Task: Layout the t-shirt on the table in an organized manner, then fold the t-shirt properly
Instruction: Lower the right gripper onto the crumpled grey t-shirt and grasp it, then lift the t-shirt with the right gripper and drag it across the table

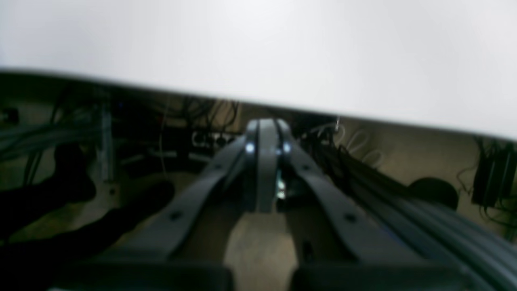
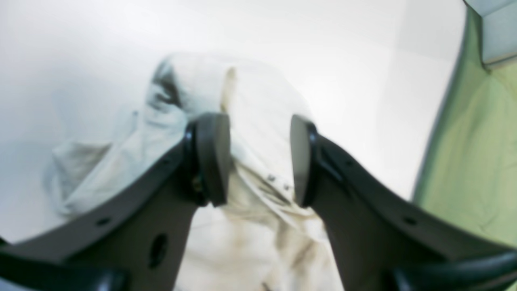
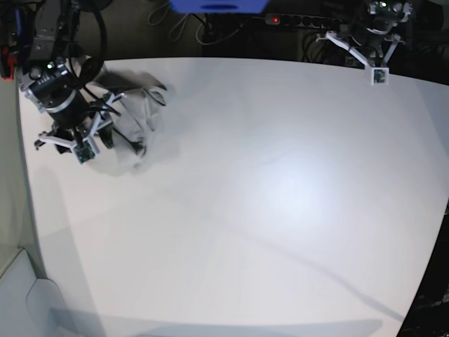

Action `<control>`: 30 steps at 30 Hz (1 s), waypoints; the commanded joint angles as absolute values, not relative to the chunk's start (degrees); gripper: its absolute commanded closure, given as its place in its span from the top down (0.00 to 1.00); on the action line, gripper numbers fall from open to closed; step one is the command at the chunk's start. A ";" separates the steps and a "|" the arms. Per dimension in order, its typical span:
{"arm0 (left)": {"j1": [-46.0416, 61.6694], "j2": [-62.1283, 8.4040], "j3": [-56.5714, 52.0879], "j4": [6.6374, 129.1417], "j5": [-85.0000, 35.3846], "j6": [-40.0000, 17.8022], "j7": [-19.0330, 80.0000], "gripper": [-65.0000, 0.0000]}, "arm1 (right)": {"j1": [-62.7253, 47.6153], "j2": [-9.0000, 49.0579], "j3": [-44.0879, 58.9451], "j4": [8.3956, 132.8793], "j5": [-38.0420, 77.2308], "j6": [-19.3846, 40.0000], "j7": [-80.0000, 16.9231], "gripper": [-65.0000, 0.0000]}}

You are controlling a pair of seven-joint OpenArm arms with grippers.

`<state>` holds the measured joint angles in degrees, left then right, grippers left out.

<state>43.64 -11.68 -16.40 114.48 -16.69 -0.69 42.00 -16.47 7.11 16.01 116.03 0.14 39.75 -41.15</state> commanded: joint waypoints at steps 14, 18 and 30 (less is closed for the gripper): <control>44.18 -12.18 -16.66 115.21 -16.75 -0.66 41.89 0.01 | -17.45 7.34 15.08 116.26 0.22 40.00 -40.75 0.39; 44.18 -12.09 -16.66 115.21 -16.75 -0.66 41.89 0.01 | -17.19 7.34 15.08 116.18 0.22 40.00 -40.66 0.39; 44.53 -12.00 -16.66 115.21 -16.75 -0.66 41.89 0.01 | -16.40 7.34 15.08 112.31 0.22 40.00 -40.31 0.34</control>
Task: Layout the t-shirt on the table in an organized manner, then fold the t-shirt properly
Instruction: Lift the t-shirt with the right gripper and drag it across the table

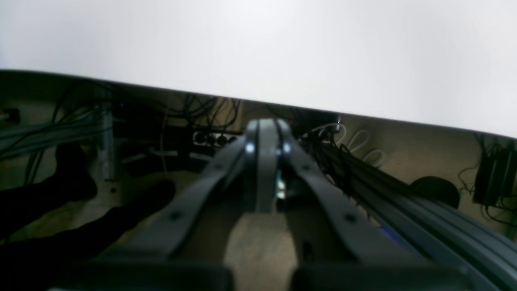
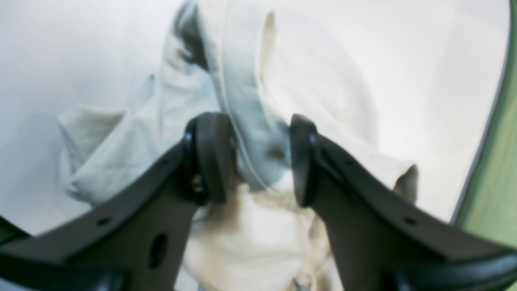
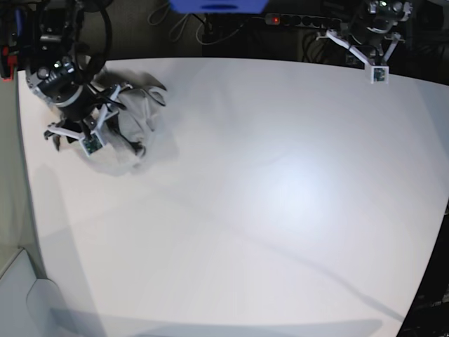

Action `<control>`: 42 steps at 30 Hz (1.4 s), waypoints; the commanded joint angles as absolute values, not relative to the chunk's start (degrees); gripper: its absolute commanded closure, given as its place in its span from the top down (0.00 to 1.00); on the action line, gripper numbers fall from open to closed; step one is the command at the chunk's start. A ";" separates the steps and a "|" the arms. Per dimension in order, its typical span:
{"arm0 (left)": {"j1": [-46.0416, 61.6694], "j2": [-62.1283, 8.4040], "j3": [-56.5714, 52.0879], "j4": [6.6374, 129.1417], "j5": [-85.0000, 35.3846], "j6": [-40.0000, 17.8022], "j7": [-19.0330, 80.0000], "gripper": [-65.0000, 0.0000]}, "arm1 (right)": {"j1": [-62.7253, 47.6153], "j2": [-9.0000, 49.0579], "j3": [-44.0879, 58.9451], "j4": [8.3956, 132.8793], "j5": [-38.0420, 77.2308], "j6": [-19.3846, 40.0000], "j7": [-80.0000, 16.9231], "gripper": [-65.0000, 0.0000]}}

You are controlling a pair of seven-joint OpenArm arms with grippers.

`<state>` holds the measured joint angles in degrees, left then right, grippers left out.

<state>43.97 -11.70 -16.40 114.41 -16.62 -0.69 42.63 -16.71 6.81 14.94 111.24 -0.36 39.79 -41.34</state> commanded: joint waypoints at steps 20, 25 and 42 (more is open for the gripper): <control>44.62 -11.91 -16.66 115.65 -16.75 -0.66 41.89 0.00 | 11.82 7.52 3.47 115.21 0.04 40.00 -53.76 0.00; 44.62 -11.91 -16.66 115.82 -16.84 -0.66 41.89 0.00 | 25.45 7.25 -3.74 114.68 0.04 40.00 -59.74 0.00; 45.58 -12.35 -23.69 115.82 -16.84 -0.66 41.89 0.00 | 58.77 5.41 -10.59 114.68 -0.04 40.00 -60.18 0.00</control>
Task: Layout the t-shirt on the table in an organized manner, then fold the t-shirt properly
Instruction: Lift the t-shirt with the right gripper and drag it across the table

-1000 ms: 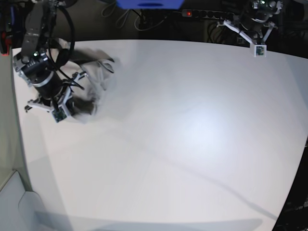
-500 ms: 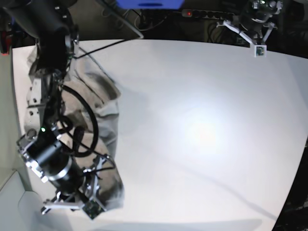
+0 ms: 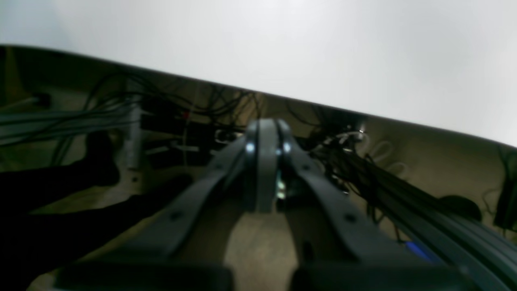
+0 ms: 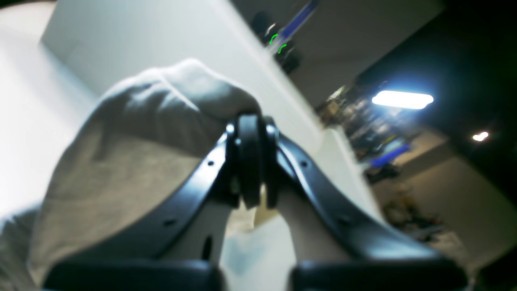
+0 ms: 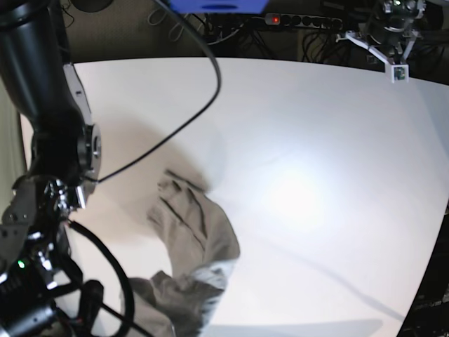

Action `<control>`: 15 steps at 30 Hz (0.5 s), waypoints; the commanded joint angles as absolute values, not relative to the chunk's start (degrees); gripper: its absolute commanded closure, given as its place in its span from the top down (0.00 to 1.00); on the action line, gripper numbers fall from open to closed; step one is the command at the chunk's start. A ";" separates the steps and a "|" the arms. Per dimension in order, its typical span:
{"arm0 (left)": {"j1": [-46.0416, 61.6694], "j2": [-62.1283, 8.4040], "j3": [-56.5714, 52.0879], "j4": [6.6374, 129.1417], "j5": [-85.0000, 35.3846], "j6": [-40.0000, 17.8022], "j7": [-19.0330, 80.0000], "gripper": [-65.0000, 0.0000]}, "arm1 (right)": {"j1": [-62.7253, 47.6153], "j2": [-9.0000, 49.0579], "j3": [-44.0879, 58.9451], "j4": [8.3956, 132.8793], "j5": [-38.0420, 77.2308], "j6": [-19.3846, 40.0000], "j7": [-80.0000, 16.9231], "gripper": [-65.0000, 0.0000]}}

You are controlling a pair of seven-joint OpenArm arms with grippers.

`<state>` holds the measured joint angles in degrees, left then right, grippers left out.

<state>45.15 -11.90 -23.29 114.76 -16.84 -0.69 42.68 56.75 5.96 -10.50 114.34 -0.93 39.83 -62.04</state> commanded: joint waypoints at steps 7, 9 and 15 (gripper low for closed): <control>44.62 -12.09 -24.40 115.82 -16.84 -0.66 41.89 0.00 | 63.16 4.00 -10.68 114.33 -0.40 36.53 -60.18 0.00; 44.35 -12.00 -24.22 115.82 -16.84 -0.66 41.89 0.00 | 59.21 5.85 -10.68 113.80 -2.33 36.53 -59.91 0.00; 43.21 -11.91 -24.04 115.82 -16.84 -0.66 41.89 0.00 | 44.00 12.53 -10.51 113.89 -11.38 36.53 -55.16 0.00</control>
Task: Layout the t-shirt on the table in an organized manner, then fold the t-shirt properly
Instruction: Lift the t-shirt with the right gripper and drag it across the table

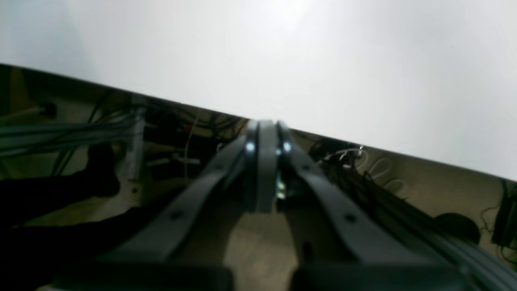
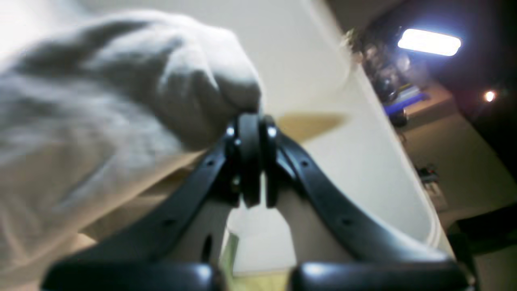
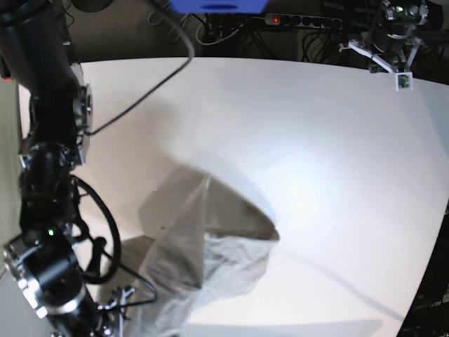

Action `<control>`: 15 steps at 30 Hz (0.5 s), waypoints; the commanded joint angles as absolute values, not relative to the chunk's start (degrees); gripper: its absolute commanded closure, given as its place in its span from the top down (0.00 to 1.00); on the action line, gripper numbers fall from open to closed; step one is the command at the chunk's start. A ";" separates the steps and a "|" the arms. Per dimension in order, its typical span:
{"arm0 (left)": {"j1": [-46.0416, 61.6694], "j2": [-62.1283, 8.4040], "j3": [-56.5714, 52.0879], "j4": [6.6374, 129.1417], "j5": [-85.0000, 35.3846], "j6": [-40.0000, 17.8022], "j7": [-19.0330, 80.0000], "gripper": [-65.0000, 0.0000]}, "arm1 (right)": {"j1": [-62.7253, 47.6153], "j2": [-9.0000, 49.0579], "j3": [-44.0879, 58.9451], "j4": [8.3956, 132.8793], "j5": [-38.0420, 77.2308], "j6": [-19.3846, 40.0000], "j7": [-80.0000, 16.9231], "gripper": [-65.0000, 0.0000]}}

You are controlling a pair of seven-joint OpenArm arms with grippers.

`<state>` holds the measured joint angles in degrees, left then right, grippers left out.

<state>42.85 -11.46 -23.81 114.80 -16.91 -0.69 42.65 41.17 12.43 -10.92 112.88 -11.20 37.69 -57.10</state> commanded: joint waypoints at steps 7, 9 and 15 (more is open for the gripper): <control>41.54 -11.91 -23.87 115.82 -16.84 -0.75 41.89 0.00 | 25.80 15.96 4.35 116.88 -14.90 36.79 -44.53 0.11; 41.36 -11.91 -23.87 115.82 -16.84 -0.75 41.89 0.00 | 20.35 15.78 9.45 116.79 -14.55 36.88 -41.63 0.12; 41.27 -11.91 -23.87 115.82 -16.84 -0.75 41.89 0.00 | 4.53 15.87 17.45 116.79 -9.54 36.88 -34.86 0.13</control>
